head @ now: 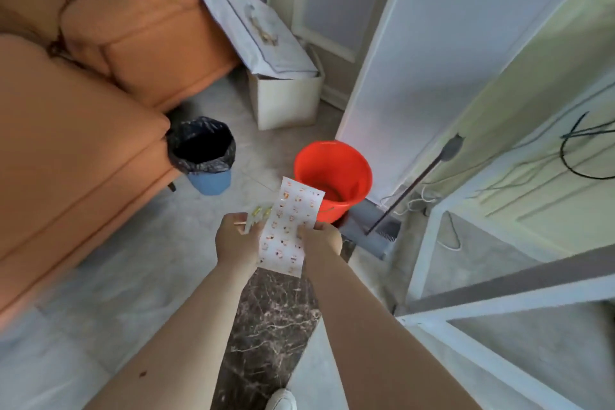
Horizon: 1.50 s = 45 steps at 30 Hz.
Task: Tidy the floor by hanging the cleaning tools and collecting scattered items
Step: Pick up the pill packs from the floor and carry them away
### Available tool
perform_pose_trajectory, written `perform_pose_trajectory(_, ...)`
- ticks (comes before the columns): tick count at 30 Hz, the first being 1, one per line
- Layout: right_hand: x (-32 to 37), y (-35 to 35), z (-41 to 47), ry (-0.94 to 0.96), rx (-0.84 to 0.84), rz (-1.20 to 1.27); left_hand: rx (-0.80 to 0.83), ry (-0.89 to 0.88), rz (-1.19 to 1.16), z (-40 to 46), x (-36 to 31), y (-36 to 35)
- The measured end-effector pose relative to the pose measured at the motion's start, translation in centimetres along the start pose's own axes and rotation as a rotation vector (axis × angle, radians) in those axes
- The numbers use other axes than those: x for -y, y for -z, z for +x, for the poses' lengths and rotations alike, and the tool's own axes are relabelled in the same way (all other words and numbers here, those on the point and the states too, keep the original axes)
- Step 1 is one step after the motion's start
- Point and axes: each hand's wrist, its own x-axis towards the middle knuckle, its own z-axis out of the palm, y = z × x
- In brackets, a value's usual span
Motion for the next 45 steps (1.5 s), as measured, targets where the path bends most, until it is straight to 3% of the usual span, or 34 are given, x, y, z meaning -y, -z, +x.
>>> perform_pose_trajectory(16, 14.9, -12.2, 11.5, 0.091, 0.172, -0.118, -0.194, 0.126, -0.117, 20.3, -6.9, 2.1)
perform_pose_trajectory(26, 18.2, -26.1, 20.6, -0.032, 0.244, -0.253, -0.228, 0.197, 0.101, 37.4, -6.3, 2.5)
perform_pose_trajectory(32, 20.1, -33.8, 26.0, -0.035, 0.275, -0.455, -0.201, 0.245, 0.107, 45.8, -4.7, 3.1)
perform_pose_trajectory(38, 20.4, -39.2, 30.0, -0.111, 0.287, -0.471, -0.187, 0.268, 0.080, 51.4, -2.9, 2.8)
perform_pose_trajectory(41, 20.6, -41.2, 30.8, -0.162, 0.372, -0.421, -0.148, 0.287, 0.103, 53.3, -2.0, 2.8)
perform_pose_trajectory(45, 20.4, -42.2, 31.9, -0.166, 0.315, -0.418, -0.119, 0.307, 0.150, 55.1, -1.4, 3.0)
